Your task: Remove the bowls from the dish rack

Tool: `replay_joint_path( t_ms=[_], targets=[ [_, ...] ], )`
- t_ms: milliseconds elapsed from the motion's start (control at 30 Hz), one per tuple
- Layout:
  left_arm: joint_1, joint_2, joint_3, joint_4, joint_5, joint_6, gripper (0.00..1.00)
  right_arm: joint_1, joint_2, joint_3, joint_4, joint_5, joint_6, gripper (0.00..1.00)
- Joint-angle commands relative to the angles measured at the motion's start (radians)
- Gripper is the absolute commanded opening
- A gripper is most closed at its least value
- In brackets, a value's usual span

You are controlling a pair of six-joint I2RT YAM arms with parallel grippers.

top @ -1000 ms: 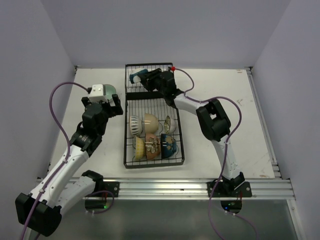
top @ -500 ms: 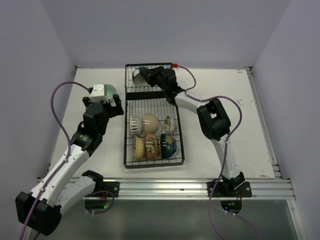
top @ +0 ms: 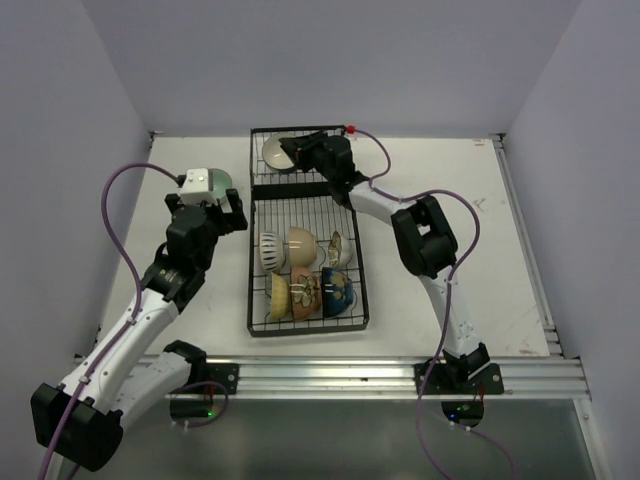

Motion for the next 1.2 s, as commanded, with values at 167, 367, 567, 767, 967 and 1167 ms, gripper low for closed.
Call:
replay_joint_path(
  t_ms=[167, 367, 567, 767, 967, 1167],
  targets=[
    [-0.008, -0.002, 0.001, 0.034, -0.006, 0.017, 1.0, -0.064, -0.121, 0.097, -0.195, -0.097, -0.207, 0.39],
    [-0.006, -0.002, 0.001, 0.035, -0.001, 0.015, 1.0, -0.115, -0.169, 0.183, -0.478, -0.132, -0.39, 0.48],
    [-0.006, 0.002, 0.001, 0.035, 0.002, 0.013, 1.0, -0.126, -0.141, 0.259, -0.63, -0.125, -0.528, 0.48],
    [-0.006, 0.005, 0.002, 0.037, 0.005, 0.013, 1.0, -0.12, -0.036, 0.453, -0.808, -0.14, -0.608, 0.48],
    [-0.006, 0.01, 0.002, 0.035, 0.007, 0.013, 1.0, -0.092, 0.02, 0.529, -0.891, -0.113, -0.686, 0.49],
    [-0.006, 0.011, 0.002, 0.035, 0.011, 0.015, 1.0, -0.06, 0.043, 0.565, -0.964, -0.037, -0.767, 0.51]
  ],
)
